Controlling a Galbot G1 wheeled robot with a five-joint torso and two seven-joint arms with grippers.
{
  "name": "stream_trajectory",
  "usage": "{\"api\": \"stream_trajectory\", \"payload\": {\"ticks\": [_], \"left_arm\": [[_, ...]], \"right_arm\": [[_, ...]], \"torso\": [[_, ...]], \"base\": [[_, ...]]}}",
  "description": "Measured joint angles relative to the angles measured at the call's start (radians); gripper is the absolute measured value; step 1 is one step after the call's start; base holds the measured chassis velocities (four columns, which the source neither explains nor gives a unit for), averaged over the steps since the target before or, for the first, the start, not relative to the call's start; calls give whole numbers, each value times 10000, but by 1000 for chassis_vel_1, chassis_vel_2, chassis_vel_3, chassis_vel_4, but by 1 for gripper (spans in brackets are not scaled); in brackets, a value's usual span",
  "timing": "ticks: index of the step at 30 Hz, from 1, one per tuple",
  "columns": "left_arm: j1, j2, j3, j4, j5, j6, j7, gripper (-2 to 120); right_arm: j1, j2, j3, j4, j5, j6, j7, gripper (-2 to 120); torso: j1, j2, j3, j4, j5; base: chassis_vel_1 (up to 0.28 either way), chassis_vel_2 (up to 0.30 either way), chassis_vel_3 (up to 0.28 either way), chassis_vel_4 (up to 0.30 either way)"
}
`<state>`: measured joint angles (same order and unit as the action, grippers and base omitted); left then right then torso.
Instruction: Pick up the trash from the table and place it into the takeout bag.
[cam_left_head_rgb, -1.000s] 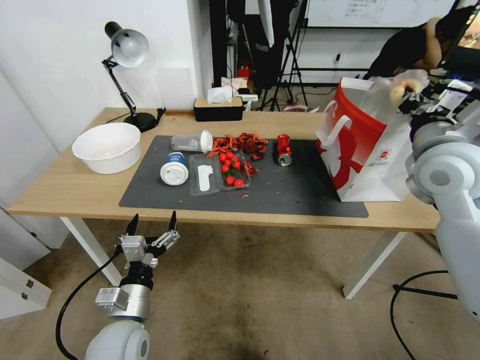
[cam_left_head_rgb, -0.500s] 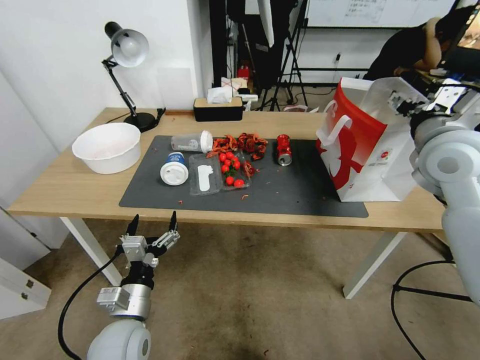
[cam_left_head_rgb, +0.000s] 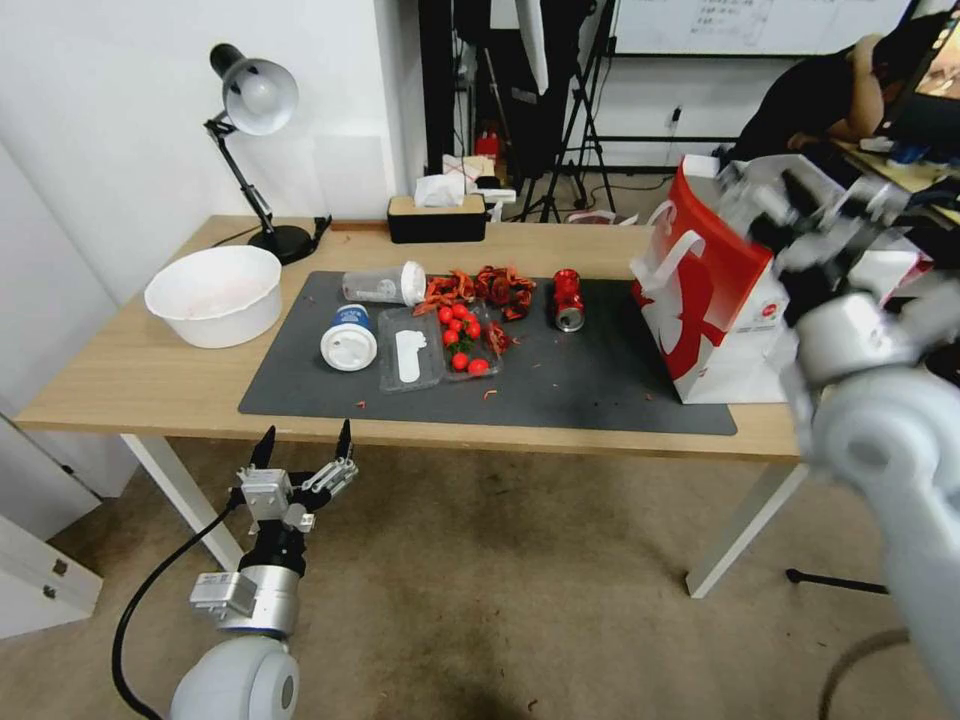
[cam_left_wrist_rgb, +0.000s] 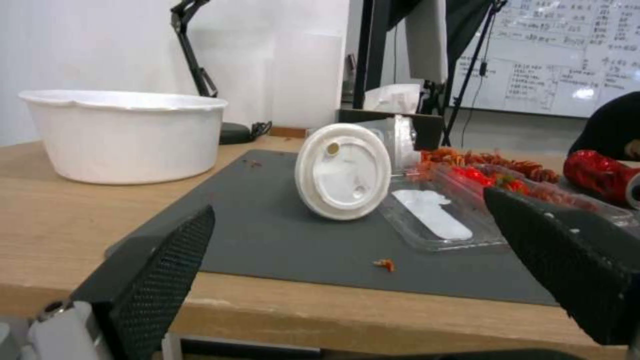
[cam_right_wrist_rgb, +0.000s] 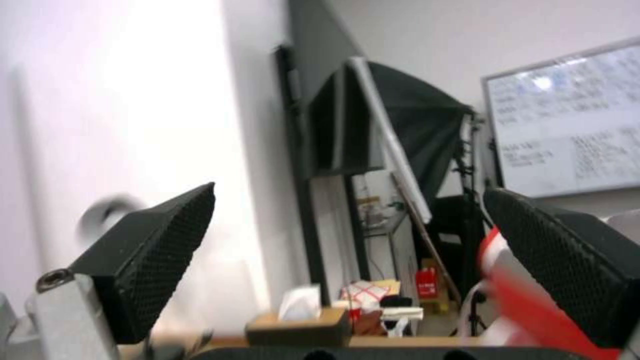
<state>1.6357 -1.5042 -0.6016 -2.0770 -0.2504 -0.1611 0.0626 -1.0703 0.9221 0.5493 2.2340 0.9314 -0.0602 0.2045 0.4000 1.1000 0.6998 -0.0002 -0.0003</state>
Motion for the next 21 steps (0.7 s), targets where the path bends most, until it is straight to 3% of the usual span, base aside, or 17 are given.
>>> {"api": "stream_trajectory", "payload": {"ticks": [2, 8, 13, 16, 21], "left_arm": [[11, 0, -27, -10, -21, -5, -6, 100], [18, 8, -30, -38, -66, -16, -8, 100], [42, 32, -44, -52, -100, -34, -11, 100], [91, 105, -87, -57, -168, -86, -13, 100], [116, 130, -106, -60, -203, -123, -17, 100]], "right_arm": [[-912, 210, -67, 377, -1161, 383, -608, 100], [-2598, 726, -158, 1039, -2916, 982, -1107, 100], [-3447, 1006, -195, 1189, -3874, 1419, -1256, 100], [-4949, 1488, -334, 1065, -5717, 2223, -1286, 100], [-5949, 1818, -539, 634, -6704, 2772, -1046, 100]], "torso": [[0, -1, 1, 2, 4], [0, 0, 0, 0, 1], [-2, 0, -1, 0, 2], [0, 1, 0, 4, 2], [-1, 2, 0, 2, 0]], "base": [[0, 0, 0, 0], [0, 0, 0, 0], [0, 0, 0, 0], [0, 0, 0, 0], [0, 0, 0, 0]]}}
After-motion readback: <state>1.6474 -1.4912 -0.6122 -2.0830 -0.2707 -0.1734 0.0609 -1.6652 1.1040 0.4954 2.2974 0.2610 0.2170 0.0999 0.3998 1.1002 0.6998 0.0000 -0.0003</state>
